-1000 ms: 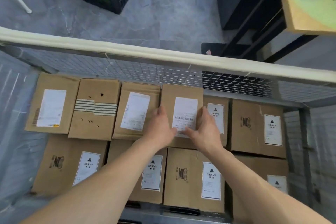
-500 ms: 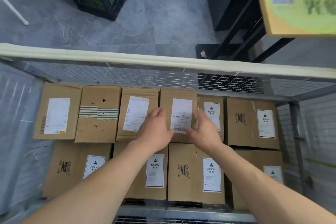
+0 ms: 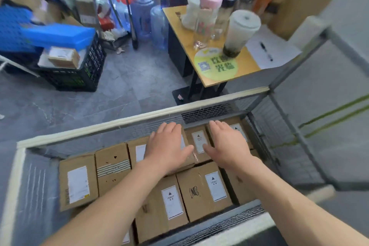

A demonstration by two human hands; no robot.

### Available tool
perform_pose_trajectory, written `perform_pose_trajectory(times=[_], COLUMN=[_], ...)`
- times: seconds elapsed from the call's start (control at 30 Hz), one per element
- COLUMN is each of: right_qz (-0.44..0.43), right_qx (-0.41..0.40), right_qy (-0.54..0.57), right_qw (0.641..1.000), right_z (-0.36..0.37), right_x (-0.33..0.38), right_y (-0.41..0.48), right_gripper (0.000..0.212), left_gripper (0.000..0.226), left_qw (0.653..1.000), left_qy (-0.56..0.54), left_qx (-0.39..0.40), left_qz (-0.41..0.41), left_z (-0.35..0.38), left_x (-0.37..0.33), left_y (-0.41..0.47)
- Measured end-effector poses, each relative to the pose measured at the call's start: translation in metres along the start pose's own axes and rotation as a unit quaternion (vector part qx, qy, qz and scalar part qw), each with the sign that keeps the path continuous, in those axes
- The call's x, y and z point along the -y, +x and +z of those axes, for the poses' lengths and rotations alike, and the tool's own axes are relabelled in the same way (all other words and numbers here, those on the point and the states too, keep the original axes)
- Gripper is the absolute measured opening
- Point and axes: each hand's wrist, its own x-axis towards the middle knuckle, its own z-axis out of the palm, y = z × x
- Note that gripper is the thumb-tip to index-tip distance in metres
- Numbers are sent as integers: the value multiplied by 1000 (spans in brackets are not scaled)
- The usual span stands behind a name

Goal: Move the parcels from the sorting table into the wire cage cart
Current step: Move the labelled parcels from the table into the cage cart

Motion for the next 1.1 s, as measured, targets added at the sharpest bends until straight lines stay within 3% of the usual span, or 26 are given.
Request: perform_pose_trajectory(times=[0.2, 0.47, 0.77, 1.1], right_qz=[98, 221, 323, 425], right_qx=[-64, -120, -166, -169], right_qy=[-2, -31, -19, -15], right_qw=[993, 967, 931, 889], right_z=[-92, -169, -178, -168], right_x=[-13, -58, -87, -98], right_y=[-68, -176, -340, -509], right_gripper=[57, 57, 64, 70], left_gripper=[78, 81, 81, 76], left_qw=[989, 953, 899, 860], left_qy=[20, 47, 77, 48], left_qx=[-43, -87, -92, -69], left_qz=[140, 286, 421, 503], left_z=[-64, -93, -72, -34], left_x=[-71, -174, -281, -372], left_y=[-20, -57, -158, -274])
